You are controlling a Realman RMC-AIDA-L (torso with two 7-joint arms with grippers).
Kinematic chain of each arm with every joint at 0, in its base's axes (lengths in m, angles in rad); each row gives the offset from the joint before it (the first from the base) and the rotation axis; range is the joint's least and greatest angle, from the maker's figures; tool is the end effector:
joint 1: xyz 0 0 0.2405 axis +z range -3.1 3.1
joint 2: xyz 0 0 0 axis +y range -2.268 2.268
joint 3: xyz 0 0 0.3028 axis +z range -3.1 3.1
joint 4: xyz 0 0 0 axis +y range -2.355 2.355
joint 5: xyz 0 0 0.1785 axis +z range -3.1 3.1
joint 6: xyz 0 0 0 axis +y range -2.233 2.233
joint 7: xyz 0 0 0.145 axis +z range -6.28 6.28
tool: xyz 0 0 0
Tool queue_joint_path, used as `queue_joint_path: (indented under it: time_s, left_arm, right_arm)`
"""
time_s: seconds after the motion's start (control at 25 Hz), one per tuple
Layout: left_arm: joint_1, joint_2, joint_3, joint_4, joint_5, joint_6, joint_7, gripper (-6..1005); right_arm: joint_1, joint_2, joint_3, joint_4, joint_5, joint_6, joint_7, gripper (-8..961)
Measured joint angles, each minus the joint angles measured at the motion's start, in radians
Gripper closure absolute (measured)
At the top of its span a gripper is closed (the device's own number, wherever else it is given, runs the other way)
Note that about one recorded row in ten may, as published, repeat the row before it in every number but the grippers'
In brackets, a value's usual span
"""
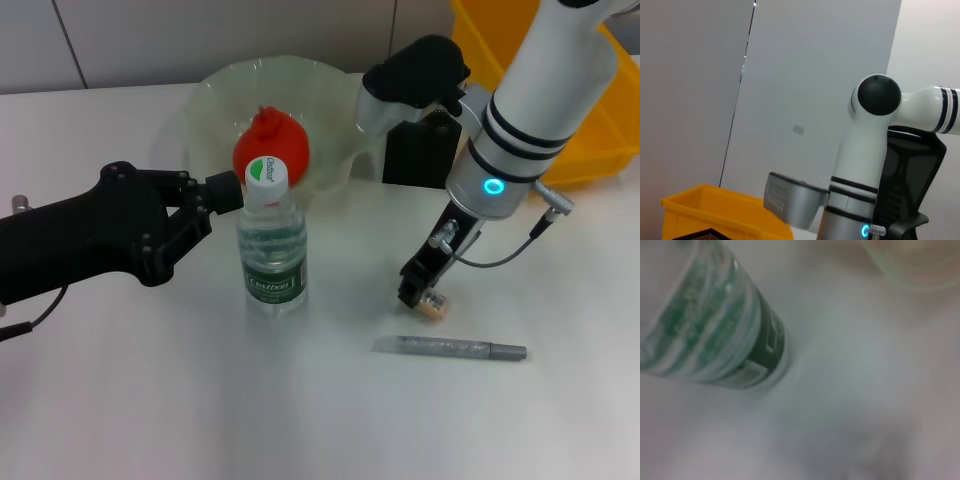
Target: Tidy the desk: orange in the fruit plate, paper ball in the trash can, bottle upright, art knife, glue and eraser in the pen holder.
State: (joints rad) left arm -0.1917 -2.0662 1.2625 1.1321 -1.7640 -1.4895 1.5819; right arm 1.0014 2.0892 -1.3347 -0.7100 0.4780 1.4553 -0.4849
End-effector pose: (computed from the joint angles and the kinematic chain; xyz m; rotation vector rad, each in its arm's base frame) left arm -0.2310 0.2673 0.0003 -2.6641 -0.4615 -1.0502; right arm 0.1970 0.3911 -0.0740 -2.5713 1.1424 -0.7794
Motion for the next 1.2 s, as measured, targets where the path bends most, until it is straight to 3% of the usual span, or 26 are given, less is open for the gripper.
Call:
queue_joint_path:
  time_s: [0.64, 0.96, 1.2]
  left_arm:
    - [-0.01, 0.0, -0.002, 0.0, -0.001, 0.0, -0.007, 999]
    - [-0.009, 0.0, -0.002, 0.0, -0.001, -0.01, -0.007, 999]
    - [0.002, 0.0, -0.012, 0.0, -0.002, -0.03, -0.008, 999]
  right_arm:
    - [-0.135, -0.006, 0.009, -0.357, 0.014, 0.12, 0.031, 697]
    - [-0.161, -0.008, 0.02, -0.492, 0.015, 0.16, 0.04, 698]
    - [-0.171, -0.011, 0.084, -0.598, 0.015, 0.19, 0.031, 699]
